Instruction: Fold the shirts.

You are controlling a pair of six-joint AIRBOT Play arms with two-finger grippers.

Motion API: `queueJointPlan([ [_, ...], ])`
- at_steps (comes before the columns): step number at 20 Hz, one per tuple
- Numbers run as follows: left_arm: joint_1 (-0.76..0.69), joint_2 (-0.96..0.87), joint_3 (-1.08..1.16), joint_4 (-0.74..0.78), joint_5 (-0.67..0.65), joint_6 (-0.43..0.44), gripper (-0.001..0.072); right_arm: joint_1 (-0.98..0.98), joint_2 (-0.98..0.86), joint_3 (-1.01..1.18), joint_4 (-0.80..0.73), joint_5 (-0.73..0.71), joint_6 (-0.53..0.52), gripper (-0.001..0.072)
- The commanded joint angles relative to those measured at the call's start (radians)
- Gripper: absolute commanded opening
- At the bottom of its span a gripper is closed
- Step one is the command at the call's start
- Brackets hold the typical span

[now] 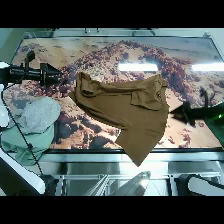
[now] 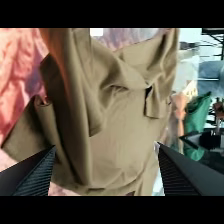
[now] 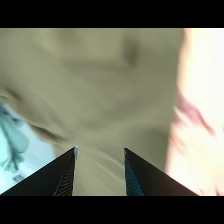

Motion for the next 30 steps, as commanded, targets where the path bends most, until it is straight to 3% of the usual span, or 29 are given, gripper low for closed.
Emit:
queueJointPlan([
  [1, -0.001, -0.003, 0.012, 0.111, 0.008, -0.027, 0.0706, -0.004, 0.076, -0.260, -0.045, -0.159, 0.064, 0.0341],
  [6, -0.057, -0.003, 0.012, 0.280, 0.042, -0.027, 0.0706, 0.097, 0.032, -0.357, -0.005, -0.290, 0.038, 0.0339],
  [7, -0.071, -0.003, 0.012, 0.310, 0.055, -0.027, 0.0706, 0.131, 0.020, -0.356, 0.064, -0.310, -0.011, 0.0299],
  [10, -0.109, -0.003, 0.012, 0.393, 0.114, -0.028, 0.0706, 0.189, 0.007, -0.355, 0.282, -0.343, -0.156, 0.0267],
  [11, -0.121, -0.004, 0.012, 0.421, 0.133, -0.028, 0.0706, 0.192, 0.008, -0.355, 0.316, -0.345, -0.188, 0.0073],
  [12, -0.135, -0.005, 0.012, 0.457, 0.151, -0.034, 0.0705, 0.192, 0.008, -0.355, 0.330, -0.345, -0.193, 0.0020],
  [17, -0.184, -0.043, 0.013, 0.527, 0.201, -0.032, 0.0688, 0.192, 0.008, -0.355, 0.330, -0.345, -0.198, 0.0020],
  [21, -0.204, -0.099, 0.013, 0.522, 0.116, 0.041, 0.0686, 0.192, 0.008, -0.355, 0.330, -0.344, -0.201, 0.0020],
  [22, -0.204, -0.108, 0.013, 0.503, 0.088, 0.062, 0.0653, 0.192, 0.008, -0.355, 0.330, -0.344, -0.201, 0.0019],
  [24, -0.202, -0.114, 0.012, 0.476, 0.042, 0.120, 0.0211, 0.190, 0.008, -0.355, 0.331, -0.344, -0.201, 0.0020],
  [29, -0.199, -0.114, 0.012, 0.484, 0.003, 0.124, 0.0226, 0.190, 0.008, -0.355, 0.331, -0.343, -0.201, 0.0020],
  [30, -0.200, -0.113, 0.012, 0.452, -0.002, 0.125, 0.0166, 0.190, 0.008, -0.355, 0.331, -0.340, -0.200, 0.0019],
])
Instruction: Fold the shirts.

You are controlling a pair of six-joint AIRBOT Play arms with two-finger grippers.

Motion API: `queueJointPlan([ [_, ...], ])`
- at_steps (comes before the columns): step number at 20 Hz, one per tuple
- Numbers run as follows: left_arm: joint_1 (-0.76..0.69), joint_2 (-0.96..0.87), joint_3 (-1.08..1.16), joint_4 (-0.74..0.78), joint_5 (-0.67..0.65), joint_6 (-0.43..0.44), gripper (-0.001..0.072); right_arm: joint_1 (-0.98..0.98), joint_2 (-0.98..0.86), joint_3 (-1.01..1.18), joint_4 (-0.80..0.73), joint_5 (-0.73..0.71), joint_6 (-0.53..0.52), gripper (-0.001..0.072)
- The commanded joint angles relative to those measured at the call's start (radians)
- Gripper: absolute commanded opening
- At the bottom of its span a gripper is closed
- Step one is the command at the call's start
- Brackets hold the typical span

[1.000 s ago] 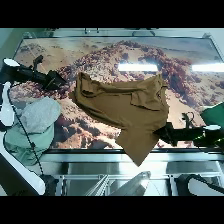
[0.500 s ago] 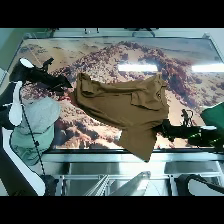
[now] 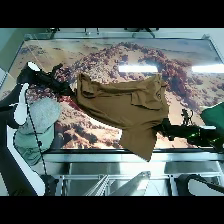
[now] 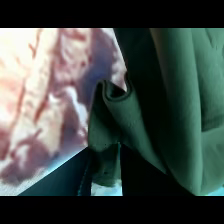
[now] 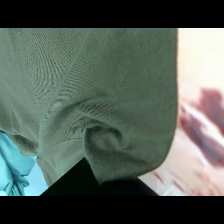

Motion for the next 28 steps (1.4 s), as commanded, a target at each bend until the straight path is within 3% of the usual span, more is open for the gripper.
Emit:
queueJointPlan([
  [1, 0.000, -0.003, 0.000, -0.072, -0.038, 0.028, 0.0020, 0.000, 0.001, 0.000, 0.000, 0.008, 0.000, 0.0019],
  [5, 0.035, -0.002, 0.000, -0.362, -0.166, 0.060, 0.0016, -0.010, 0.029, 0.047, 0.007, 0.135, -0.007, 0.0019],
  [8, 0.083, 0.049, -0.026, -0.800, -0.317, 0.050, 0.0013, -0.095, 0.138, 0.161, 0.050, 0.436, -0.007, 0.0019],
  [10, 0.105, 0.163, -0.111, -1.082, -0.317, 0.076, 0.0014, -0.203, 0.266, 0.259, 0.201, 0.633, -0.015, 0.0019],
  [13, 0.122, 0.419, -0.227, -1.400, -0.316, 0.145, 0.0015, -0.388, 0.433, 0.440, 0.412, 0.752, -0.007, 0.0019],
  [18, 0.184, 0.906, -0.261, -1.500, -0.299, 0.217, 0.0016, -0.575, 0.576, 0.769, 0.602, 0.718, 0.012, 0.0019],
  [21, 0.342, 1.124, -0.262, -1.501, -0.170, 0.199, 0.0016, -0.591, 0.599, 0.944, 0.681, 0.660, 0.016, 0.0019],
  [24, 0.526, 1.236, -0.262, -1.502, -0.154, 0.122, 0.0016, -0.591, 0.584, 1.092, 0.680, 0.635, 0.024, 0.0019],
  [28, 0.628, 1.258, -0.262, -1.439, -0.132, 0.105, 0.0016, -0.589, 0.526, 1.185, 0.602, 0.599, 0.024, 0.0019],
])
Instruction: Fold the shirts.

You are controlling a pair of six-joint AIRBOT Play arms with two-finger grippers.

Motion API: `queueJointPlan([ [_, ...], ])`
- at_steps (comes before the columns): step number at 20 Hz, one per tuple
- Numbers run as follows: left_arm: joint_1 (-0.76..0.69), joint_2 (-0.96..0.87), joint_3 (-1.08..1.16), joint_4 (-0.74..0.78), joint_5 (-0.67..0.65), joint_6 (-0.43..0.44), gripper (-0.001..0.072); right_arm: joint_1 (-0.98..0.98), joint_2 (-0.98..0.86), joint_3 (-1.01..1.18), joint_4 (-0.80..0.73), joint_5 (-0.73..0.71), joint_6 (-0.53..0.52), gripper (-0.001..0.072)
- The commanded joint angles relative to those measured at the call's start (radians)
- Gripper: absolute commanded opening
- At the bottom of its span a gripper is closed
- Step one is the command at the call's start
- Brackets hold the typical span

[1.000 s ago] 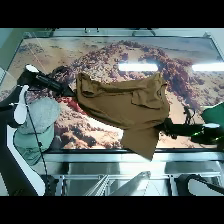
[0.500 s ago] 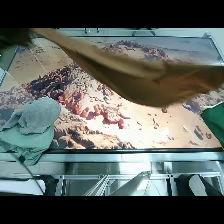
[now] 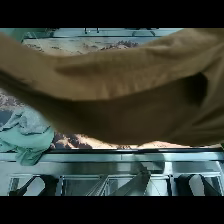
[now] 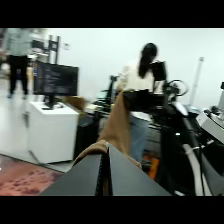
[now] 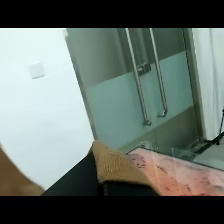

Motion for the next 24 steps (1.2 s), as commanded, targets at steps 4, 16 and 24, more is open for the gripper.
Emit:
queueJointPlan([
  [4, -0.058, -0.106, -0.001, 0.448, 0.027, -0.063, 0.0016, 0.108, -0.127, 0.037, -0.337, -0.057, 0.007, 0.0019],
  [16, -0.440, -0.975, 0.081, 1.024, 0.140, -0.116, 0.0015, 0.526, -0.777, -0.320, -0.564, -0.426, -0.190, 0.0018],
  [24, -0.418, -1.229, 0.345, 0.989, 0.138, -0.213, 0.0015, 0.474, -1.096, -0.022, -0.521, -0.234, -0.165, 0.0018],
])
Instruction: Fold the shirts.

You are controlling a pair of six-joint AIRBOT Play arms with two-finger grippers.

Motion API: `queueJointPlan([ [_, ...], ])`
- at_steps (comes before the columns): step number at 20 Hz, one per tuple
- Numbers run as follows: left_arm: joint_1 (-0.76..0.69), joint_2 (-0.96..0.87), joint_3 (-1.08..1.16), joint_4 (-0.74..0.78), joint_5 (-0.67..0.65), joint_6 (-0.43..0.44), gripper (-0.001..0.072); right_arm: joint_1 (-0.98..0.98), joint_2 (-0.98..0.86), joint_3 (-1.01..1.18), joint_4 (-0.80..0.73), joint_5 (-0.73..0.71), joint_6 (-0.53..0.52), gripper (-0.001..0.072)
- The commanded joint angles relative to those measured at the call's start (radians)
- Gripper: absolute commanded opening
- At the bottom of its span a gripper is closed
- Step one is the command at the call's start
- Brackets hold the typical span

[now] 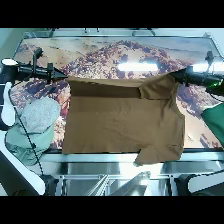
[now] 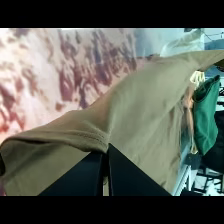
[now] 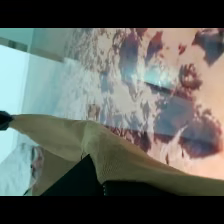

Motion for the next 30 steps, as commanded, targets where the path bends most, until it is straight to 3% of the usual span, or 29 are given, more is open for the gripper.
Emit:
queueJointPlan([
  [1, -0.005, -0.058, 0.008, 0.010, -0.023, -0.027, 0.0015, -0.018, -0.076, 0.068, -0.072, 0.089, 0.021, 0.0018],
  [8, -0.032, -0.058, -0.084, 0.251, -0.174, -0.076, 0.0013, -0.074, -0.076, 0.062, -0.539, 0.159, 0.165, 0.0018],
  [11, -0.067, -0.058, -0.074, 0.369, -0.158, -0.092, 0.0005, -0.072, -0.077, 0.052, -0.578, 0.124, 0.164, 0.0019],
  [12, -0.078, -0.058, -0.056, 0.396, -0.152, -0.102, 0.0005, -0.072, -0.076, 0.052, -0.578, 0.121, 0.164, 0.0049],
  [13, -0.087, -0.058, -0.036, 0.404, -0.156, -0.112, 0.0025, -0.074, -0.076, 0.052, -0.578, 0.122, 0.171, 0.0250],
  [14, -0.095, -0.058, -0.006, 0.402, -0.165, -0.133, 0.0179, -0.074, -0.074, 0.053, -0.580, 0.130, 0.187, 0.0408],
  [15, -0.101, -0.058, 0.028, 0.403, -0.179, -0.159, 0.0283, -0.076, -0.068, 0.053, -0.593, 0.149, 0.202, 0.0429],
  [20, -0.094, 0.056, -0.007, 0.413, -0.220, -0.171, 0.0282, -0.156, 0.039, 0.033, -0.754, 0.328, 0.293, 0.0425],
  [23, -0.054, 0.188, -0.238, 0.450, -0.225, -0.166, 0.0282, -0.258, 0.184, -0.129, -0.773, 0.372, 0.306, 0.0358],
  [25, -0.025, 0.294, -0.456, 0.447, -0.170, -0.122, 0.0282, -0.343, 0.318, -0.295, -0.862, 0.356, 0.315, 0.0361],
  [26, -0.011, 0.350, -0.568, 0.446, -0.121, -0.083, 0.0282, -0.394, 0.394, -0.386, -0.897, 0.303, 0.330, 0.0378],
  [27, -0.003, 0.393, -0.659, 0.446, -0.079, -0.056, 0.0282, -0.449, 0.464, -0.479, -0.920, 0.255, 0.333, 0.0503],
  [28, 0.007, 0.433, -0.745, 0.446, -0.045, -0.029, 0.0282, -0.493, 0.517, -0.562, -0.930, 0.214, 0.351, 0.0574],
  [30, 0.027, 0.495, -0.882, 0.447, 0.002, 0.011, 0.0282, -0.531, 0.574, -0.706, -0.922, 0.149, 0.360, 0.0573],
])
